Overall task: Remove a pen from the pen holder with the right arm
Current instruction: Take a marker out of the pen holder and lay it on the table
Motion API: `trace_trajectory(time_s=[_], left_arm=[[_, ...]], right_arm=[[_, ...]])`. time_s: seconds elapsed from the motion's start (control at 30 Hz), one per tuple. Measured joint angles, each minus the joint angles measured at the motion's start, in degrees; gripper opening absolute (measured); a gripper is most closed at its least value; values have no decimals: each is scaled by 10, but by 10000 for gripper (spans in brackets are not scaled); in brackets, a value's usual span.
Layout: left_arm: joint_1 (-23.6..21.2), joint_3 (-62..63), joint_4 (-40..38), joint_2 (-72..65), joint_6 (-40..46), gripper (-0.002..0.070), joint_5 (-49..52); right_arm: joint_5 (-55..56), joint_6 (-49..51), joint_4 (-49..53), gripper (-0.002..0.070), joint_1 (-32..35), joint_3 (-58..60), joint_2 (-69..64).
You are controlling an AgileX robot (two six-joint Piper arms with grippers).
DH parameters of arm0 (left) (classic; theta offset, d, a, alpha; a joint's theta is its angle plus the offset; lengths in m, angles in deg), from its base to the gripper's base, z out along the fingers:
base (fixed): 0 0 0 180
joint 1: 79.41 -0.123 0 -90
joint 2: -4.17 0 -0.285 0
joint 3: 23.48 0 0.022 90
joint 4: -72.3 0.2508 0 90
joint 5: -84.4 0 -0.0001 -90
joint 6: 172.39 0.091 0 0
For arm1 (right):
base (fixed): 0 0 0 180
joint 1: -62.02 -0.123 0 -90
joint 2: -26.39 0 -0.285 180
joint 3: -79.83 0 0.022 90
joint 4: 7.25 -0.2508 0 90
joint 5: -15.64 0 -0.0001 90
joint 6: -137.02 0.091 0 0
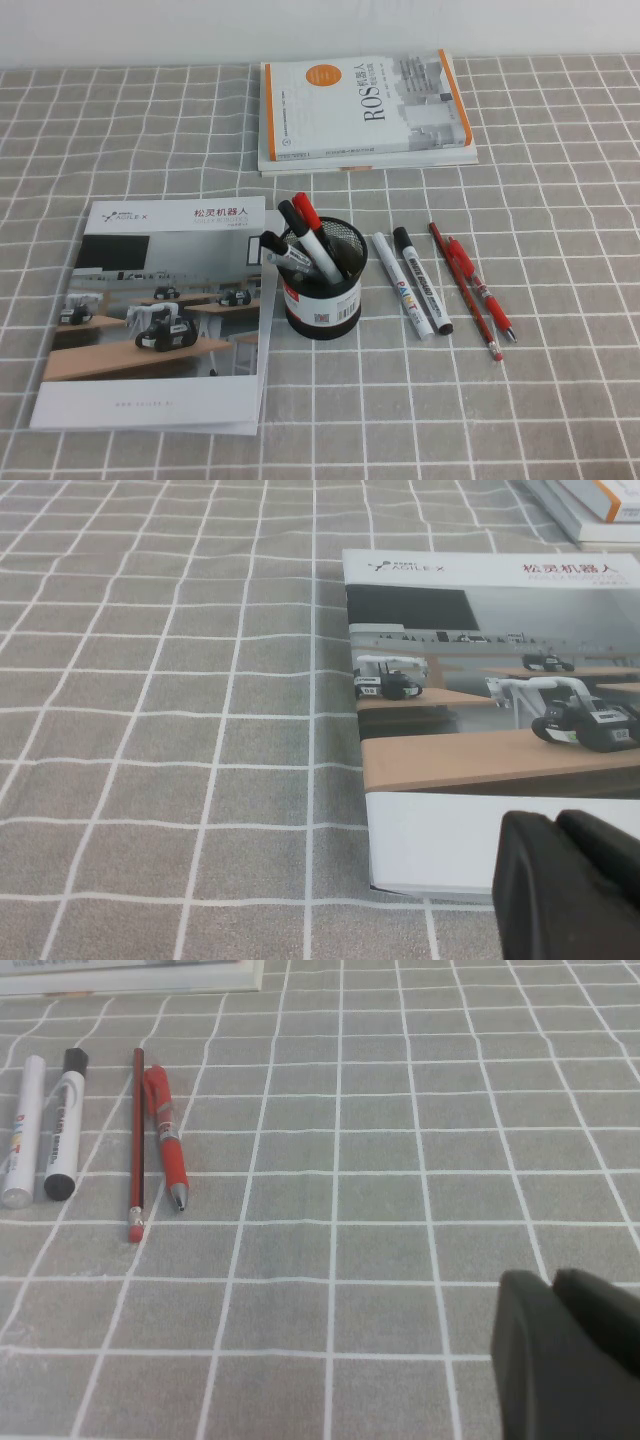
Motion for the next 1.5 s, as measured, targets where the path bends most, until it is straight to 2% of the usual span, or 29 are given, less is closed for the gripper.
trace_trajectory(time_s=[1.3, 1.4, 1.5], left_arm=[[0, 0, 0, 0, 0, -4, 0], [0, 0, 0, 0, 0, -4, 0], [0, 0, 0, 0, 0, -4, 0]], right_arm=[[1, 0, -3, -13, 0, 0, 0], [20, 0, -27, -13, 0, 0, 0], [81, 0, -130, -13, 0, 0, 0]])
